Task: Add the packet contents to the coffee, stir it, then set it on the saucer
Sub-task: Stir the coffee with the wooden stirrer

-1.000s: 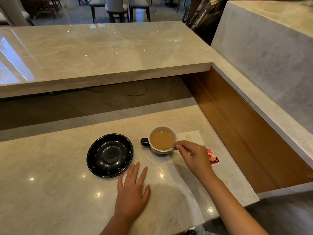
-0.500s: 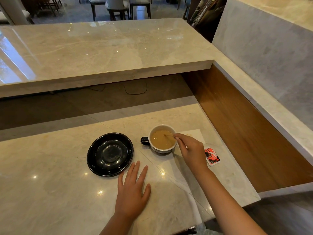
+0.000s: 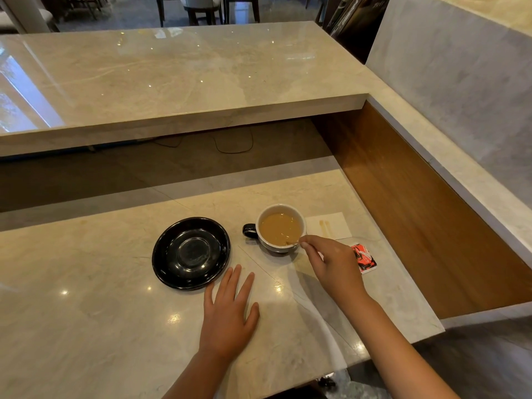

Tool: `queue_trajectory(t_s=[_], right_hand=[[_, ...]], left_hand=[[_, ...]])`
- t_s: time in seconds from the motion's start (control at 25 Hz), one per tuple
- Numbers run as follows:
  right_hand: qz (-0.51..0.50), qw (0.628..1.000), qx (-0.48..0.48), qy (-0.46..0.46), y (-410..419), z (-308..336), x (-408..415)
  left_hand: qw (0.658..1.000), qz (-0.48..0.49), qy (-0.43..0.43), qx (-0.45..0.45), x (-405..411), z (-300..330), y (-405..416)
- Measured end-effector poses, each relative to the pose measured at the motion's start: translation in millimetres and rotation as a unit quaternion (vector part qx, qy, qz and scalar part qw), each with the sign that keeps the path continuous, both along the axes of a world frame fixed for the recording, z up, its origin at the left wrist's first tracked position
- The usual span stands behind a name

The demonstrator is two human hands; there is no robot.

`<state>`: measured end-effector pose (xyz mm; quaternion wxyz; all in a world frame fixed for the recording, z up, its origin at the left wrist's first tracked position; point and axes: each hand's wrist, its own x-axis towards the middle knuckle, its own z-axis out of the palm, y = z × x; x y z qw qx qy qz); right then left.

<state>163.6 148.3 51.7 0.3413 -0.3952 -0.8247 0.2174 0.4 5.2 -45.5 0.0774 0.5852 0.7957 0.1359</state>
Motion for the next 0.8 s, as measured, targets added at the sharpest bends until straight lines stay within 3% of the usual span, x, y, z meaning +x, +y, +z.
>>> queue_trajectory(t_s=[0.2, 0.56, 0.72, 0.8], right_hand=[[-0.001, 0.99, -0.112, 0.08, 2, 2, -19], [0.002, 0.999, 0.043, -0.017, 30, 3, -16], [0.001, 0.998, 0.043, -0.043, 30, 9, -5], [-0.008, 0.999, -0.016, -0.033, 31, 14, -6]], left_hand=[[1.0, 0.003, -0.007, -0.007, 0, -2, 1], [1.0, 0.001, -0.007, -0.003, 0, -1, 0], [1.0, 0.001, -0.004, -0.003, 0, -1, 0], [1.0, 0.002, -0.003, -0.003, 0, -1, 0]])
